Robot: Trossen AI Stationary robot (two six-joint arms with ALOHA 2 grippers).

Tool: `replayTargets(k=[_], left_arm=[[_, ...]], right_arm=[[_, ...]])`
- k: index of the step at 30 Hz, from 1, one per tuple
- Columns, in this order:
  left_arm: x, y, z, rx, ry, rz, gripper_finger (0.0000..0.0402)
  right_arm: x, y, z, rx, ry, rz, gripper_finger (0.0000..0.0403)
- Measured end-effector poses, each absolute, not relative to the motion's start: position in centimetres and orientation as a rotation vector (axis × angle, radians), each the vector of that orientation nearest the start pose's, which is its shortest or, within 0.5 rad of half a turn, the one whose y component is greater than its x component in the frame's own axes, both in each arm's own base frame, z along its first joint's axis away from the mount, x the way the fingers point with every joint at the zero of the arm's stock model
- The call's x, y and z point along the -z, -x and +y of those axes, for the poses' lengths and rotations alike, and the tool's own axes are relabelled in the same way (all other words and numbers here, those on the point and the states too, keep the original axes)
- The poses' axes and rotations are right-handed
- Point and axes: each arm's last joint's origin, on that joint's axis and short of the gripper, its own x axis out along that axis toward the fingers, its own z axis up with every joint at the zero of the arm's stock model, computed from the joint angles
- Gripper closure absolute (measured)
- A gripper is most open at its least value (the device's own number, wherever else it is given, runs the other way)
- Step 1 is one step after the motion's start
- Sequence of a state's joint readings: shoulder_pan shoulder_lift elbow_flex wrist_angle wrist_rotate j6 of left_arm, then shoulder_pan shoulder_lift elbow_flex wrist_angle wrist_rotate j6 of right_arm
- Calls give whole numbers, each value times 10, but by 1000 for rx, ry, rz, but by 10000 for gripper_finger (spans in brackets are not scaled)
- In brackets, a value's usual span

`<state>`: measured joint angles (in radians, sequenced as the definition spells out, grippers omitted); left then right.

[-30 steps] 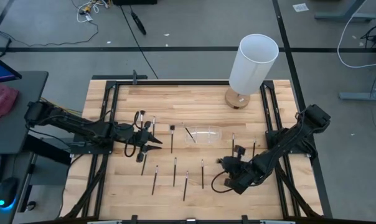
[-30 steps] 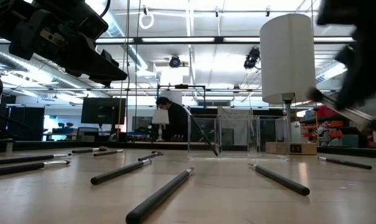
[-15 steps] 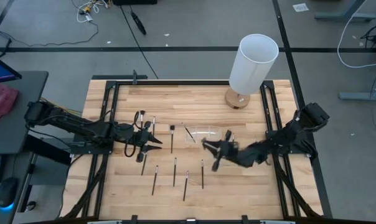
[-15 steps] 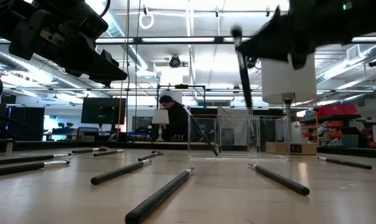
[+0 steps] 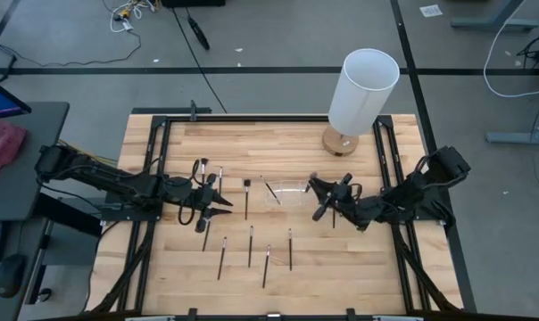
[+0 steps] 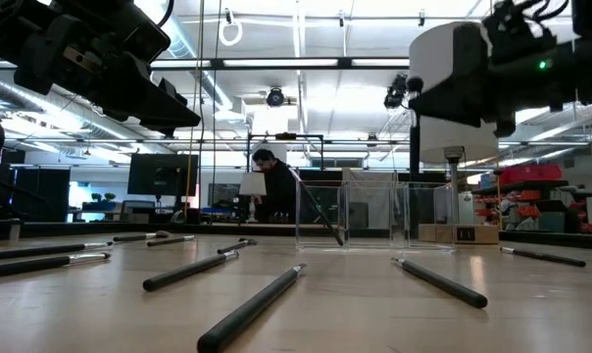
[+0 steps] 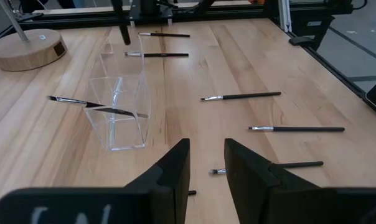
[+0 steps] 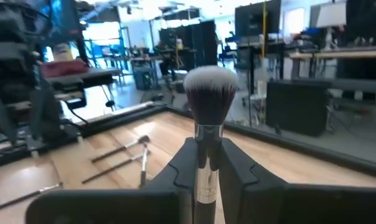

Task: Pick & Place Makeup Supplies
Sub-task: Put the black makeup brush into the transparent organizer

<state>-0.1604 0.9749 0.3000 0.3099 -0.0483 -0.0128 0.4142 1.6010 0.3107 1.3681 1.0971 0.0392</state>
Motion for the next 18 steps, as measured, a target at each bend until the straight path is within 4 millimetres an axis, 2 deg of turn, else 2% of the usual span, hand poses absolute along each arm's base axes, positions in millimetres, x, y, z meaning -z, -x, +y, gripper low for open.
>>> replayTargets(k=[9, 18], left_arm=[[-181, -189, -29, 108, -25, 364, 301], [-181, -189, -29, 109, -25, 364, 301]], right_arm=[[-136, -228, 63, 743, -145, -4, 371], [-129, -228, 62, 766, -166, 4, 371]])
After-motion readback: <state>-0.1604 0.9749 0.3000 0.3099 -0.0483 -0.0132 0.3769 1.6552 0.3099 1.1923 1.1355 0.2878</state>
